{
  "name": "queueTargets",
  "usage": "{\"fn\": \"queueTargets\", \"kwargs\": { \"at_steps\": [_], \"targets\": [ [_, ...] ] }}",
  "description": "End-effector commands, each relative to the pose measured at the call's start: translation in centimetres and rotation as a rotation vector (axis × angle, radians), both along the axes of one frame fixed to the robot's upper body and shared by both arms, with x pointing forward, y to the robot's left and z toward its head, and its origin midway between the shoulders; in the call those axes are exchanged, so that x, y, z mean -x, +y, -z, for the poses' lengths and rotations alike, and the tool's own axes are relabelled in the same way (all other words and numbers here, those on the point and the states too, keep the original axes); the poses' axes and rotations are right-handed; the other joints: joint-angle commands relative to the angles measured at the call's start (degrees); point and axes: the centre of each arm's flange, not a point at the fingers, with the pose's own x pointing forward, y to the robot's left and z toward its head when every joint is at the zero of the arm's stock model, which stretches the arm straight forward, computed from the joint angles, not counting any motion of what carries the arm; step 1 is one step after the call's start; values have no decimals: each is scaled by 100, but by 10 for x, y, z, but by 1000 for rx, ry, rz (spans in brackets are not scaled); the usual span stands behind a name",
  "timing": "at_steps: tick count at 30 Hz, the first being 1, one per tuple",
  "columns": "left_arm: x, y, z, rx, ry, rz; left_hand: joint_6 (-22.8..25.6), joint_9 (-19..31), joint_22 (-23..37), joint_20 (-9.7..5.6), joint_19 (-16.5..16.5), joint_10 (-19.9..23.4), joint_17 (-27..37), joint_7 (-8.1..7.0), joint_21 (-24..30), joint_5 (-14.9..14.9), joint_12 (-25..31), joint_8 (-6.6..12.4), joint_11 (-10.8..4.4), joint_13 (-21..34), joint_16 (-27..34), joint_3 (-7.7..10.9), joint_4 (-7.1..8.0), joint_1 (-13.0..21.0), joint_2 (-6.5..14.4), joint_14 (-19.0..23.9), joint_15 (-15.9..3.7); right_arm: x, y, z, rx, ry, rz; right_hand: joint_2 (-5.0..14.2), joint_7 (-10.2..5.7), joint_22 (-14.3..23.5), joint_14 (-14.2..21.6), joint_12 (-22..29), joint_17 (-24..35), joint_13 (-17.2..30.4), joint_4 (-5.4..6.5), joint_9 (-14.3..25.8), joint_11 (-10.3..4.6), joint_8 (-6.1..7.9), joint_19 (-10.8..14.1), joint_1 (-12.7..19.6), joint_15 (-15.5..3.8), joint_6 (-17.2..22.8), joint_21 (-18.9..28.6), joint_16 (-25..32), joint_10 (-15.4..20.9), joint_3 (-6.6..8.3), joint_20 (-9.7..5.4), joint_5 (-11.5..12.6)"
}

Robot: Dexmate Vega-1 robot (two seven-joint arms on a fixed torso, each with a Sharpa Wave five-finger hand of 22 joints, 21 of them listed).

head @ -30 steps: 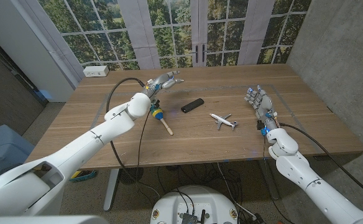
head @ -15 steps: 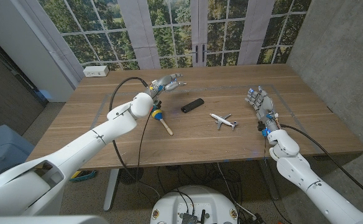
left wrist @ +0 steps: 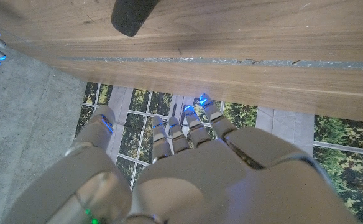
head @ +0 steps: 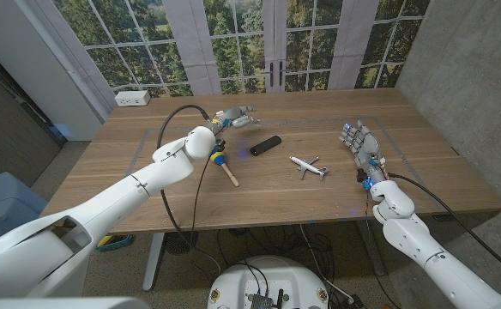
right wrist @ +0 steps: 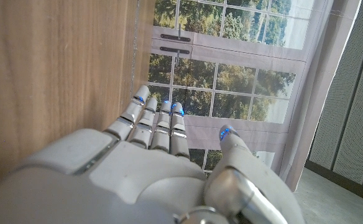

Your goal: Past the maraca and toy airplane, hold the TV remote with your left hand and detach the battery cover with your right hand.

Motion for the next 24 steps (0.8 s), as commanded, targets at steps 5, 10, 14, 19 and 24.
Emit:
{"fn": "queueTargets", "kwargs": {
  "at_steps": [5,10,14,19,24],
  "targets": [
    [-7,-9,4,-58,64,-18,2,9,9,26,51,12,24,42,-40,-8,-24,5,-10,19,-9,-9,-5,82,-13,45,-272,-1,-2,1,-8,0,9,38,-2,12,17,35,21,15,-50,19,14,22,49,-8,-15,47,-42,57,81,27,3,0],
    [-9,-11,6,-74,81,-20,0,10,10,19,98,28,25,55,-34,-9,-24,-2,-13,19,-6,-14,-3,109,-19,71,-266,-1,-1,2,-12,2,12,40,-7,13,27,33,21,15,-58,20,13,23,50,-14,7,58,-59,64,83,28,7,-1],
    [-10,-12,6,-87,90,-27,-2,10,11,18,101,30,25,62,-40,-8,-27,-5,-16,20,-8,-14,-3,129,-20,77,-266,0,-1,3,-15,4,12,40,-11,13,28,34,24,14,-63,20,15,20,53,-18,3,56,-68,67,88,29,8,-2],
    [-11,-14,9,-105,101,-42,-13,11,11,16,92,33,26,65,-55,-7,-31,-12,-14,21,-16,-17,-3,155,-26,71,-267,1,-2,4,-11,4,13,40,-4,13,29,39,26,14,-68,20,14,18,59,-22,6,54,-77,71,104,29,12,-2],
    [-11,-17,10,-127,113,-56,-34,12,13,22,91,57,27,229,-85,-9,-35,-27,54,23,-27,-36,-1,213,-58,75,-263,1,-3,6,-19,4,12,41,-3,14,35,38,29,15,-77,21,16,17,65,-28,8,59,-95,78,107,31,4,-2]
  ]
}}
